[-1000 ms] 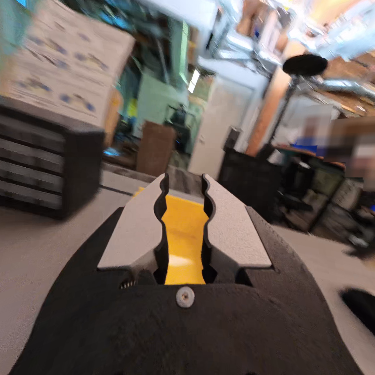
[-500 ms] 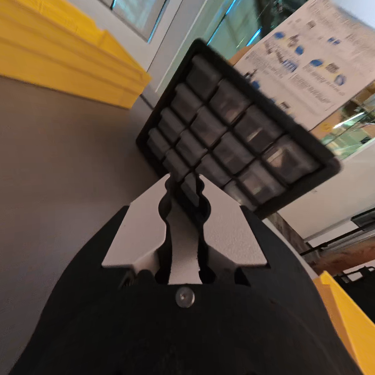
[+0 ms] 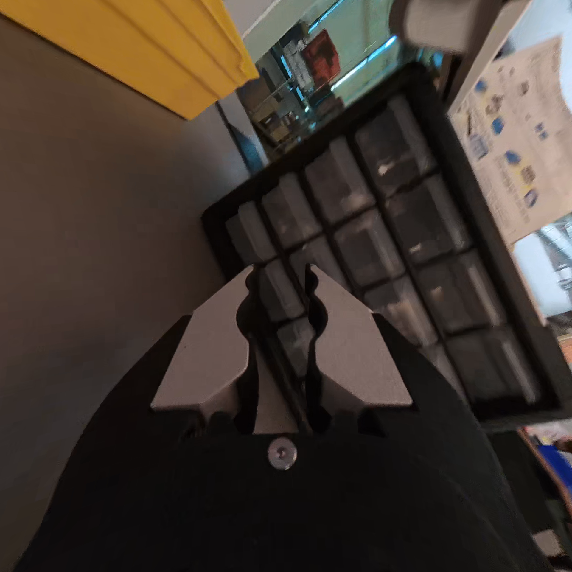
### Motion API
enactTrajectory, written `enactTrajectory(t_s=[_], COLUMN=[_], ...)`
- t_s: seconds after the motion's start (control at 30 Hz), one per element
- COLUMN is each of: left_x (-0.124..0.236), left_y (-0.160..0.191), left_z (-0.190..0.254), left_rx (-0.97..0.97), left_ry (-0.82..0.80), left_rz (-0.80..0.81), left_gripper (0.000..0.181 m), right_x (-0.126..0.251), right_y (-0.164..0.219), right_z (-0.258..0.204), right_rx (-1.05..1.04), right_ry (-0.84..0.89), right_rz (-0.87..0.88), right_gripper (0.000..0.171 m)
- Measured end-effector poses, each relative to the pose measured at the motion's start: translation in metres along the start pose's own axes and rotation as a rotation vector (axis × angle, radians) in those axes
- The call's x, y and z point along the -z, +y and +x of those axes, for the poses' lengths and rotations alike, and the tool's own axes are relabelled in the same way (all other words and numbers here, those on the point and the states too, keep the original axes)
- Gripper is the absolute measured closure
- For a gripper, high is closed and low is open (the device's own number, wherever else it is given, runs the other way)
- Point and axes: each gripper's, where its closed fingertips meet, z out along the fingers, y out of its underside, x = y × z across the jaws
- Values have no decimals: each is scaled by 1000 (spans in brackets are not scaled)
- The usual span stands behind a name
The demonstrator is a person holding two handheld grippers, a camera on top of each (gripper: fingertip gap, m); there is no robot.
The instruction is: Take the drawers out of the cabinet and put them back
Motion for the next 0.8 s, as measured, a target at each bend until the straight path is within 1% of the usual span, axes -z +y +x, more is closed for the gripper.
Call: enactTrajectory(t_s=[0.03,0.13,0.23,0.37,0.43,0.5,0.63,0.73,0.8], left_x=[1,2,2,2,2,2,3,3,3], left_y=[0,1,1,1,1,1,1,1,1], left_z=[-1,0,0,0,0,0,1,1,1], left_rx=[5,47,82,75,81,89,92,82,72], left_ry=[1,33,59,73,83,94,102,92,86], left_rz=[5,31,52,64,70,77,83,82,80], left_gripper=[181,181,181,181,181,181,181,181,181], right_x=[-8,-37,-61,-72,-73,-73,-71,-52,-31], right_y=[-9,-20,-20,-19,-20,-21,-22,-31,-43], right_z=[3,11,14,10,11,12,10,1,-7], right_rx=[26,97,182,247,267,284,287,296,334], right_ry=[24,90,133,134,145,149,120,89,66], right_rz=[20,12,-17,-37,-34,-36,-64,-56,-2], right_gripper=[143,144,147,148,152,161,162,162,162])
